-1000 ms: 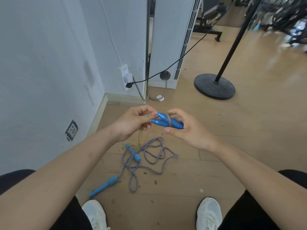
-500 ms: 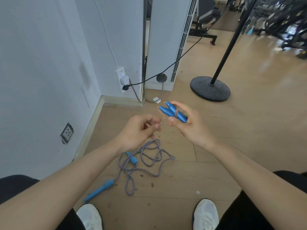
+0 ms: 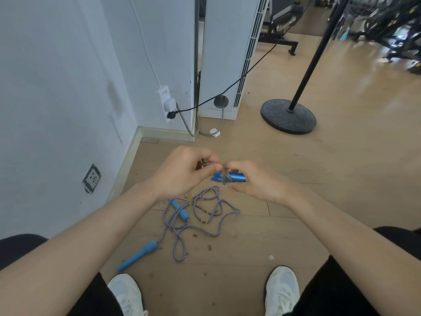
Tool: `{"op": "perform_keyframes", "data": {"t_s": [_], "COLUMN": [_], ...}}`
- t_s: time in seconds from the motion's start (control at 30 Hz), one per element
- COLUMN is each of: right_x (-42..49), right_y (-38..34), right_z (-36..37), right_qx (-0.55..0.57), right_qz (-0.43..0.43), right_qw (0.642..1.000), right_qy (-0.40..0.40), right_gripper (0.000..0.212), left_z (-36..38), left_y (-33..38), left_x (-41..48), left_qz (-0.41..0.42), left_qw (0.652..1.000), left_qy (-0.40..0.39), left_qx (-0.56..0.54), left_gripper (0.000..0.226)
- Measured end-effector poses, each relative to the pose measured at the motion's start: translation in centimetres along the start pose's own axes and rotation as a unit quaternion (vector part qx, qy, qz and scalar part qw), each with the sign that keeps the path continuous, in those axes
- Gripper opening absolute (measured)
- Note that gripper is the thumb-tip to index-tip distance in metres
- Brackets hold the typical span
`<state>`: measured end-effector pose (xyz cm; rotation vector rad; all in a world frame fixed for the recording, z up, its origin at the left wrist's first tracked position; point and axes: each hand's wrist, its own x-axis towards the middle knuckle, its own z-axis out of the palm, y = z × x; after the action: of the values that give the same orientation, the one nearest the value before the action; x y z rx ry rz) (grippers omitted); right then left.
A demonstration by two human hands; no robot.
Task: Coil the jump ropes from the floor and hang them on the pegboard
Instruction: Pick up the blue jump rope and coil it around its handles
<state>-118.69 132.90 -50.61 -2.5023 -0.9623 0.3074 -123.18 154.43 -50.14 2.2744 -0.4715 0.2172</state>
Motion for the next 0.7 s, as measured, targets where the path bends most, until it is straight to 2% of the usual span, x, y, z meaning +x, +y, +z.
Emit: {"op": "perform_keyframes", "data": {"t_s": [0.1, 0.27, 0.37, 0.47, 0.57, 0.7], "right_x": [-0.3, -0.9, -1.4, -1.7, -1.7, -1.5], "right_y": [-0.8, -1.3, -1.6, -1.9, -2.0, -1.5], "right_z": [0.1, 0.1, -0.1, -0.3, -0.4, -0.4], "right_qx": [0.004, 0.055, 0.094, 0.129, 0.169, 0.196], "right_qz": [-0.032, -0.031, -0.025, -0.042, -0.057, -0.044], "right_qw": [0.999, 0.997, 0.994, 0.989, 0.982, 0.975], "right_qy": [-0.011, 0.037, 0.058, 0.056, 0.063, 0.096], "right_gripper": [0.014, 0.029, 0.046, 0.059, 0.055, 0.045], "left_z": [0.4, 0.3, 0.1, 0.1, 0.0, -0.1], "left_y": [-0.4, -0.8, -1.0, -1.2, -1.3, -1.3], "left_x": [0.3, 0.9, 1.0, 1.0, 1.1, 1.1], "left_qz": [-0.035, -0.14, -0.203, -0.246, -0.265, -0.258], "left_qw": [0.998, 0.967, 0.946, 0.927, 0.91, 0.914], "left_qy": [0.023, 0.057, 0.027, -0.011, -0.042, -0.06], "left_qx": [-0.041, -0.203, -0.253, -0.283, -0.315, -0.306], "left_gripper": [0.01, 0.007, 0.017, 0.013, 0.016, 0.017]}}
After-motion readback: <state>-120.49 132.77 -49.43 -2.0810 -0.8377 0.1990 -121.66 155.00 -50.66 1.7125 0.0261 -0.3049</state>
